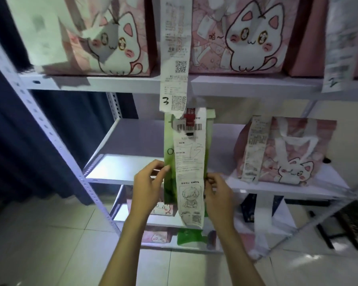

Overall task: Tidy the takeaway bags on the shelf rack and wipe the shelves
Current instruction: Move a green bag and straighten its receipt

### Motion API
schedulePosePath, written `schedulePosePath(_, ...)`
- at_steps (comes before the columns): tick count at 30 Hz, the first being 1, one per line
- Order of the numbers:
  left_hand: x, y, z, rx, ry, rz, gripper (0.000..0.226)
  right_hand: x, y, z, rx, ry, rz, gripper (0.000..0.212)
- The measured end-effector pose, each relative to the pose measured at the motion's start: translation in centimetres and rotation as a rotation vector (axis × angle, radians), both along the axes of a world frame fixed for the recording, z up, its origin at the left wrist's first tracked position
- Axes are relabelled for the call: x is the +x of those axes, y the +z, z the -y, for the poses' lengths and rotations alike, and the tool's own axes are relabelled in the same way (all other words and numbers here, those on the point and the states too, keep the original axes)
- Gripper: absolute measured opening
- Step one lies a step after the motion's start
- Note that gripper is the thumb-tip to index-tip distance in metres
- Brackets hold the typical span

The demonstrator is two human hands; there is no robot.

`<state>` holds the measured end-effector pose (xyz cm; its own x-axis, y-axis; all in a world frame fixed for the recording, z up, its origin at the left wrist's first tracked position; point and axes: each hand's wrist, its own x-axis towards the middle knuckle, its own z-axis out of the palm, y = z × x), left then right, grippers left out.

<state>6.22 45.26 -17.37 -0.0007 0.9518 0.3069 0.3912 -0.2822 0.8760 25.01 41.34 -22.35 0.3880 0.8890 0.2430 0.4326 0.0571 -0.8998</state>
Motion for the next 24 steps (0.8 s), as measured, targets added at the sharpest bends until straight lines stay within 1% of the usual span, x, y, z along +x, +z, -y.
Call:
schedulePosePath(3, -3.2, -0.4, 3.4, -0.027, -0.017, 0.037, 0.010, -3.3, -0.4, 3.7, -0.021, 0.021, -0.010, 0.013)
schedulePosePath(6, -6.7, -1.6, 7.4, -0.069, -0.057, 0.060, 0.010, -6.9, -1.2, 7.6, -0.047, 0.033, -0.026, 0.013)
schedulePosePath(9, -10.0, -3.9, 11.7, -0.146, -0.038, 0.053, 0.010, -10.1, -3.1, 11.6, -0.087, 0.027, -0.006, 0.013)
schedulePosePath(15, -14.3, -7.3, 19.2, -0.321, -0.020, 0.219, 0.002, -14.8, -6.7, 19.0, -0.204, 0.062, 0.022, 0.019)
schedulePosePath(19, -15.5, -8.3, 21.3, -0.362, 0.008, 0.262, 0.010, -16.1, -8.2, 21.9, -0.258, 0.083, 0.022, 0.014)
schedulePosePath(22, -15.7, -9.0, 22.0, -0.440, 0.022, 0.323, 0.005, -16.3, -8.4, 23.3, -0.286, 0.089, 0.033, 0.016)
schedulePosePath(24, -15.4, -9.1, 22.5, -0.458, 0.029, 0.347, 0.016, -16.1, -8.4, 23.9, -0.291, 0.101, 0.044, 0.016)
